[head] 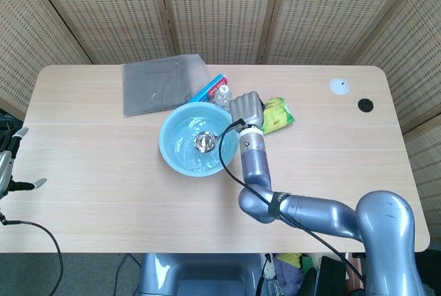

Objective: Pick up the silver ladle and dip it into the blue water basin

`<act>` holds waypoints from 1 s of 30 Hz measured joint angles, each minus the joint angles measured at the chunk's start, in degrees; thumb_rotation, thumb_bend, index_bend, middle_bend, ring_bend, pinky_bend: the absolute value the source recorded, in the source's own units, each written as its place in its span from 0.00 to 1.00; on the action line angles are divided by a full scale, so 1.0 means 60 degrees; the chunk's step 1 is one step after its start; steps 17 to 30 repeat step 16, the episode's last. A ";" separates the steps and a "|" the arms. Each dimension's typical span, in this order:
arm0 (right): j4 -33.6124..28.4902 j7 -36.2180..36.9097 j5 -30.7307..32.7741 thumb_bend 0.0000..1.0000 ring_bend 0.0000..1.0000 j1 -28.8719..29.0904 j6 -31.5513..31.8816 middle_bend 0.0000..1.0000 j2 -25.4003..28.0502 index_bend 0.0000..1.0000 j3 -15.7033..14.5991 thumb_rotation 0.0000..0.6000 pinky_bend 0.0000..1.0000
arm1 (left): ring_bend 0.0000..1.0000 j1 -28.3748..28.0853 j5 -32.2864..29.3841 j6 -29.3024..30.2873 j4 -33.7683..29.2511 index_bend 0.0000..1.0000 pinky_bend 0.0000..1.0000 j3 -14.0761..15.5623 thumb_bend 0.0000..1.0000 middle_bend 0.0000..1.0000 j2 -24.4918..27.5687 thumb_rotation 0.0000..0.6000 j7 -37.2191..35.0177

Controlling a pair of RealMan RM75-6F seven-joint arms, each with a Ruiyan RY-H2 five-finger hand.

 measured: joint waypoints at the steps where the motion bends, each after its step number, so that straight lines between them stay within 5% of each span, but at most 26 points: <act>1: -0.0013 -0.0033 0.0139 0.81 0.91 0.0064 0.0050 0.89 0.0026 0.83 0.0035 1.00 1.00 | 0.00 -0.0001 -0.0005 -0.0001 0.0001 0.00 0.00 -0.0002 0.00 0.00 0.0003 1.00 -0.0006; 13: -0.0179 -0.0333 0.1482 0.81 0.91 0.0868 0.0492 0.89 0.0375 0.83 0.0473 1.00 1.00 | 0.00 -0.0041 -0.0062 -0.0107 0.0081 0.00 0.00 -0.0008 0.00 0.00 0.0019 1.00 -0.0098; 30: -0.0185 -0.0350 0.1631 0.81 0.91 0.0981 0.0554 0.89 0.0399 0.83 0.0455 1.00 1.00 | 0.00 -0.0060 -0.0086 -0.0131 0.0102 0.00 0.00 -0.0005 0.00 0.00 0.0010 1.00 -0.0091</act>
